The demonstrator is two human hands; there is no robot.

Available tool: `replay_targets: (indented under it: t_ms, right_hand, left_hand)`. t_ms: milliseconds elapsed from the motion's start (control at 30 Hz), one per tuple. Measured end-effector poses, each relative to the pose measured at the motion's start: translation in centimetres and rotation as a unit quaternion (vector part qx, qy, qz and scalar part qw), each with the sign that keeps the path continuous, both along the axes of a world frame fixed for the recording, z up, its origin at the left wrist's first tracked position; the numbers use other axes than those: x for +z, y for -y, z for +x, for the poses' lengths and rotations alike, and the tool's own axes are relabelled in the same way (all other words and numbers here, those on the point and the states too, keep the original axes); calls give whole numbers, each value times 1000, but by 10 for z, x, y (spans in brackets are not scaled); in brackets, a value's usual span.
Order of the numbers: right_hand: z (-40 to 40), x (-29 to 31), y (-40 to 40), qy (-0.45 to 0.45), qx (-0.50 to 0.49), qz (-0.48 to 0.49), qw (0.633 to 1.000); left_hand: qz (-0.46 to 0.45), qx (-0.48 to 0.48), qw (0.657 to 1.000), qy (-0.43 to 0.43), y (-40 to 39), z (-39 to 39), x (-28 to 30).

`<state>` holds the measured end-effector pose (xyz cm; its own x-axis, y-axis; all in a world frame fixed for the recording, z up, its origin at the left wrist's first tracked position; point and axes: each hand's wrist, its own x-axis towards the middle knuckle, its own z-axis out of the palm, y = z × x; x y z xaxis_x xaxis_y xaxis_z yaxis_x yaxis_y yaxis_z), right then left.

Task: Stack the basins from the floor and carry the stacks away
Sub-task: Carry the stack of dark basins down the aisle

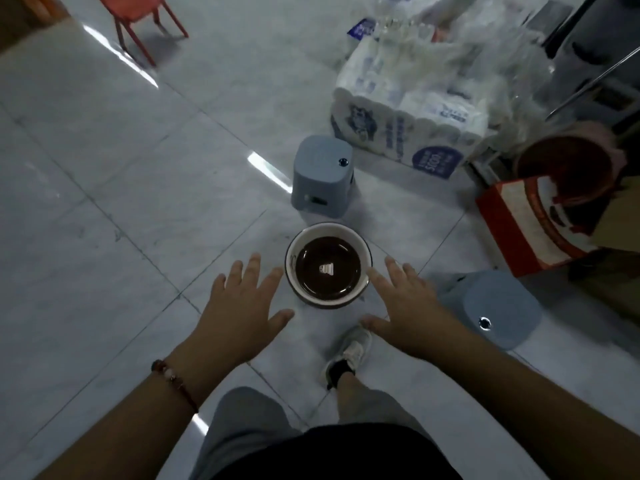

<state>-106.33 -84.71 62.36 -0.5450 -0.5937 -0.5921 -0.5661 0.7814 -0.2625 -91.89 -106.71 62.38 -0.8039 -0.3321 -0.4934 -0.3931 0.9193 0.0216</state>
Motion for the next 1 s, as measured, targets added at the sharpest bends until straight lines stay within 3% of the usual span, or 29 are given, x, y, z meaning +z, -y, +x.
replay_targets:
  t_ms: [133, 333, 667, 800, 867, 900, 1000]
  right_hand:
    - [-48, -27, 28, 9, 10, 12, 1000]
    - [-81, -104, 50, 54, -64, 27, 996]
    - [-109, -356, 73, 144, -205, 74, 965]
    - [-130, -455, 93, 155, -274, 24, 949]
    - [-139, -498, 96, 153, -361, -38, 919]
    - [-142, -516, 95, 147, -412, -82, 895]
    - [-145, -568, 84, 124, -582, -178, 784]
  left_hand:
    - [26, 14, 1000, 6, 16, -44, -32]
    - [61, 18, 997, 40, 53, -93, -120]
    - [97, 25, 991, 87, 132, -158, -389]
    - [181, 132, 974, 44, 153, -180, -487]
    - [250, 264, 932, 11, 159, -192, -523]
    - [285, 350, 892, 1, 161, -196, -540]
    - [397, 604, 691, 22, 168, -198, -589]
